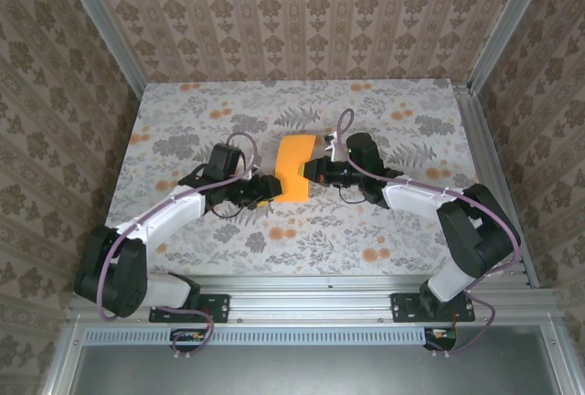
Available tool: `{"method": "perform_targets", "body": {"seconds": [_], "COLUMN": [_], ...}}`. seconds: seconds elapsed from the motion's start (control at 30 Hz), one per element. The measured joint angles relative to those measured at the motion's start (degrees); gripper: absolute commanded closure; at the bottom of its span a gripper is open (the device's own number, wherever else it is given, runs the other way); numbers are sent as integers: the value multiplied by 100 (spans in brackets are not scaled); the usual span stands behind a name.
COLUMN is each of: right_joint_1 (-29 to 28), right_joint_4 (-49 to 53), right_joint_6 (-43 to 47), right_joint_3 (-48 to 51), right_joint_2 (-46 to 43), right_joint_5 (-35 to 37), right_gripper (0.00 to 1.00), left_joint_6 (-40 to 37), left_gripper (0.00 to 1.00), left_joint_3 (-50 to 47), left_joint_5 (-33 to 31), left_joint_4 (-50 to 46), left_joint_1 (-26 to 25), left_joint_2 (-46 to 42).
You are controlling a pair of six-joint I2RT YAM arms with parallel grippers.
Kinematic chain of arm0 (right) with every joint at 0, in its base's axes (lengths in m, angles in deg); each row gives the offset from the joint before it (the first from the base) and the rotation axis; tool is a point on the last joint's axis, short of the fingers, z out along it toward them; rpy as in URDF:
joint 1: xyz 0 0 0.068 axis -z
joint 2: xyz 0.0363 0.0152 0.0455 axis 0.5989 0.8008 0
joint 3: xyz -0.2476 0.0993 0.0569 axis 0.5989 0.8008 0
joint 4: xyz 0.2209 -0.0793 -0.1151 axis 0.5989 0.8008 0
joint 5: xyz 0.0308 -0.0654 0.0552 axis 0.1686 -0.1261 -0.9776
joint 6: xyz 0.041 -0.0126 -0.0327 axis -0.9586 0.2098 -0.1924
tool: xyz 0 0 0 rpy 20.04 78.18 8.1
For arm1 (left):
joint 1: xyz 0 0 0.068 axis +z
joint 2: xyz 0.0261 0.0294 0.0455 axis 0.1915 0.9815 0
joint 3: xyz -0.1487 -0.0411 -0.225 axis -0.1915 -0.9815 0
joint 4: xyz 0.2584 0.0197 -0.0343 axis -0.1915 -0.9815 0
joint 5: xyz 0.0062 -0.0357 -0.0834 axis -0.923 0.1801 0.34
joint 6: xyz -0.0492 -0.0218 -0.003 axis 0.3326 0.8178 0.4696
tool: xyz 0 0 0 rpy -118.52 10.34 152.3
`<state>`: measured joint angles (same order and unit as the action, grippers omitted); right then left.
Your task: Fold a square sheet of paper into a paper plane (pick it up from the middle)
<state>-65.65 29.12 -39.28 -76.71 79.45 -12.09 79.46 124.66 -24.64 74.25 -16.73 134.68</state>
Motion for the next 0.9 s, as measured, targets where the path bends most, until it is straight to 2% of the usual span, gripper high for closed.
{"method": "perform_targets", "body": {"seconds": [0.9], "right_joint_1": [35], "right_joint_4": [-4], "right_joint_6": [0], "right_joint_3": [48], "right_joint_2": [0], "right_joint_5": [0], "right_gripper": [100], "left_joint_6": [339], "left_gripper": [49], "left_joint_3": [-186], "left_joint_5": [151], "left_joint_4": [345], "left_joint_1": [-120], "left_joint_2": [-96]}}
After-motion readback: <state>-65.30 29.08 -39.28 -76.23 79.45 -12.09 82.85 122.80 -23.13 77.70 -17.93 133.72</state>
